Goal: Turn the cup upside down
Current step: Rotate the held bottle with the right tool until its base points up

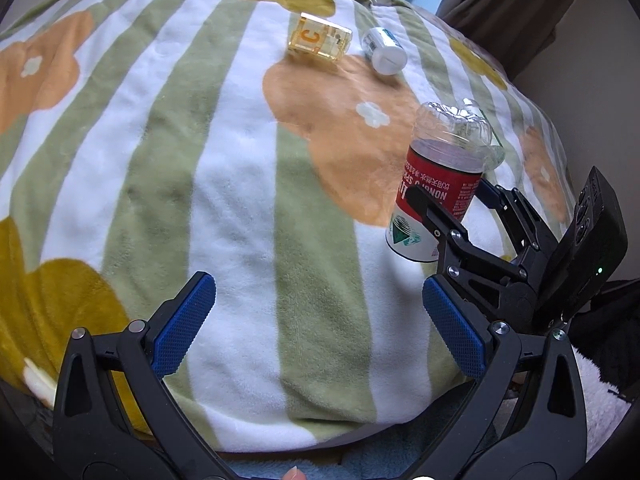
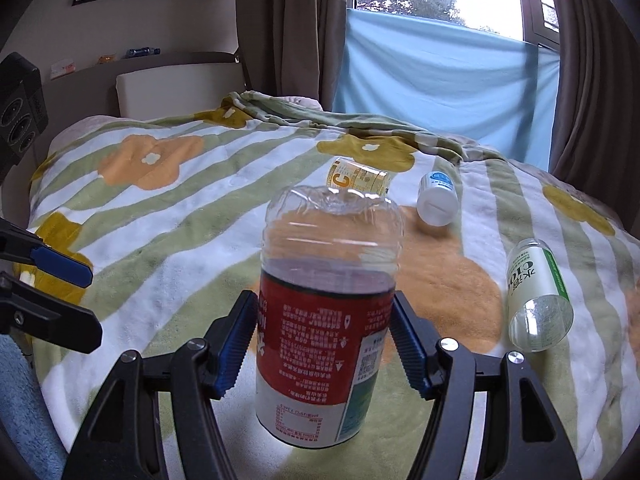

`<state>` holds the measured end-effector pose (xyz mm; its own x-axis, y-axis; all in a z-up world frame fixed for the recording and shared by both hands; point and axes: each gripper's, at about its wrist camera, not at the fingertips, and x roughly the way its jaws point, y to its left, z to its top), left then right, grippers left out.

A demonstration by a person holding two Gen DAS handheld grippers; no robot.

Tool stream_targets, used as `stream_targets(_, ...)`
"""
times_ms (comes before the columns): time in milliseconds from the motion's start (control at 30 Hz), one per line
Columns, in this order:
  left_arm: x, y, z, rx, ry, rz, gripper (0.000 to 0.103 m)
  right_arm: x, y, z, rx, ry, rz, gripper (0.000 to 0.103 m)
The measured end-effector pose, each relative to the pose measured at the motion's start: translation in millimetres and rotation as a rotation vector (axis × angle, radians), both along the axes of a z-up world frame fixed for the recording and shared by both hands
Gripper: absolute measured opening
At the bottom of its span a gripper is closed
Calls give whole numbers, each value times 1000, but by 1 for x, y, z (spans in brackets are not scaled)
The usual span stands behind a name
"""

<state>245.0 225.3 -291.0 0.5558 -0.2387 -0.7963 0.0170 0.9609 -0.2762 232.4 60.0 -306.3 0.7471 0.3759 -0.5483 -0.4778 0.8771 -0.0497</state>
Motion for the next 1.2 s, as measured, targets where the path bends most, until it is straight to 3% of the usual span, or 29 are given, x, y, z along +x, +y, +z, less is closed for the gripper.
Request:
stream_targets(133, 0, 1, 0, -7, 0, -3, 103, -8, -2, -7, -11, 2, -2, 61)
stream_targets(200, -1, 2, 1, -11, 0, -5, 103, -10, -2, -11, -13, 10, 8, 54)
stream_targets(400, -4, 6, 5, -18, -8, -8, 103, 3, 0, 1, -5, 115, 28, 52)
stream_targets(467, -5, 7, 8, -16, -17, -8, 103, 26, 5, 17, -34, 230, 50, 64)
stream_targets(533, -5, 9, 9, -19, -22, -5, 103, 57, 10, 29, -48, 377, 55, 70)
stream_targets(667, -4, 12, 10, -31, -23, -4, 103, 121, 10, 26, 15, 676, -18, 70)
stream_targets(800, -5, 16, 11, -33, -28, 1, 103, 165, 20, 8, -30, 835, -84, 70)
stream_targets(900, -6, 22, 12, -47, -33, 9, 103, 186, 22, -9, -10, 955, -122, 70)
stream_targets(1033, -6, 27, 12, -62, -35, 14, 103, 197, 30, -23, -85, 1000, -149, 70)
stream_targets(1100, -6, 28, 12, -66, -35, 14, 103, 198, 36, -27, -132, 1004, -145, 62)
stream_targets(1200, -5, 29, 12, -72, -32, 12, 103, 195, 39, -24, -142, 986, -139, 60)
